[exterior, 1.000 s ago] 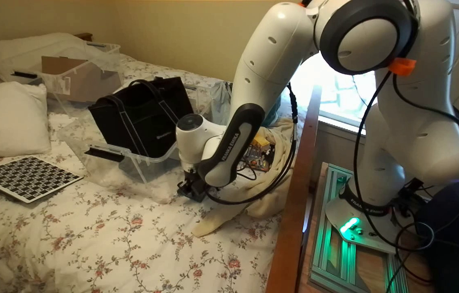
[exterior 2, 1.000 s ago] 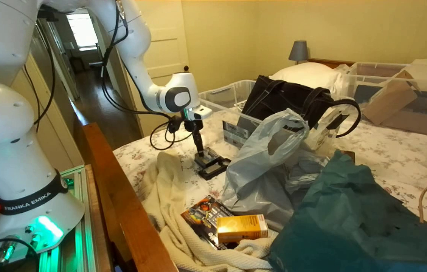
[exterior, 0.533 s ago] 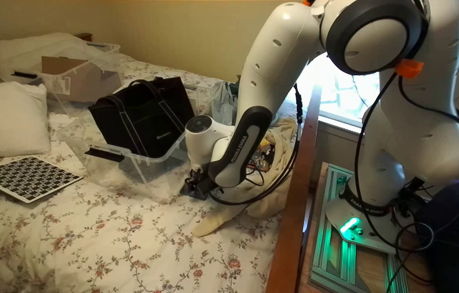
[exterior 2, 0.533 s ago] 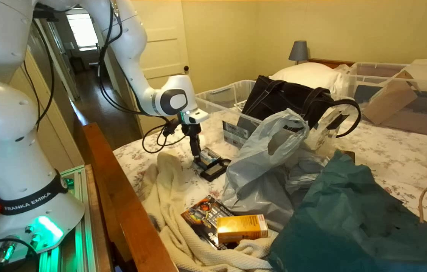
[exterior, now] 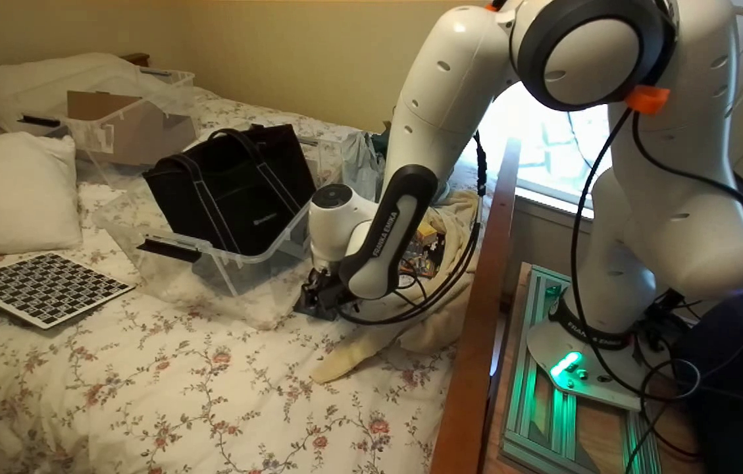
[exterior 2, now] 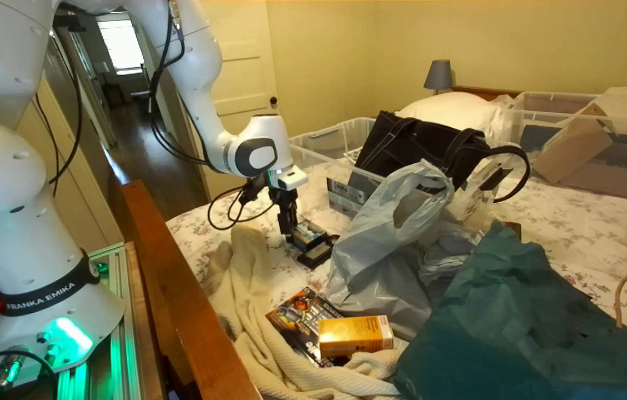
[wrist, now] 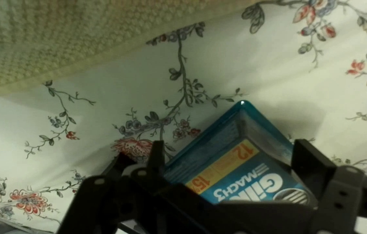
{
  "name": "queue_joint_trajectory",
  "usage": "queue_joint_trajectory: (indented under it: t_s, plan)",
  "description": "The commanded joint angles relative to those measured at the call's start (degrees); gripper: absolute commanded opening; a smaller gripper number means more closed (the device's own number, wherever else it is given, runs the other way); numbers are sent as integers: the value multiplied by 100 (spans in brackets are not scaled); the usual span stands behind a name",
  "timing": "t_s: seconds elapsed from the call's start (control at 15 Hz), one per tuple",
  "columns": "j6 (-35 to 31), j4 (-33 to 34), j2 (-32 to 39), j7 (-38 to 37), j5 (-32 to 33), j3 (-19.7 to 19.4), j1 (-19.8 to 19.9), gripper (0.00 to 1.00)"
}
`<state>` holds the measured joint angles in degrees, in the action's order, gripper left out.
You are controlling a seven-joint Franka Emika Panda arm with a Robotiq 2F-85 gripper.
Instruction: Put the black box into the black bag
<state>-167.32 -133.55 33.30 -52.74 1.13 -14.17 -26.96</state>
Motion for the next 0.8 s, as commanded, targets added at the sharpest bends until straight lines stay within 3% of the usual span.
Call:
queue_joint_trajectory:
  t_s: [0.0,0.27,0.73]
  plan:
    - [-333,3,45,112,-493,537,596,100]
    - [-406,61,137,22,-899,747,842,100]
    - [-438,359,435,-59,-1280,839,885,100]
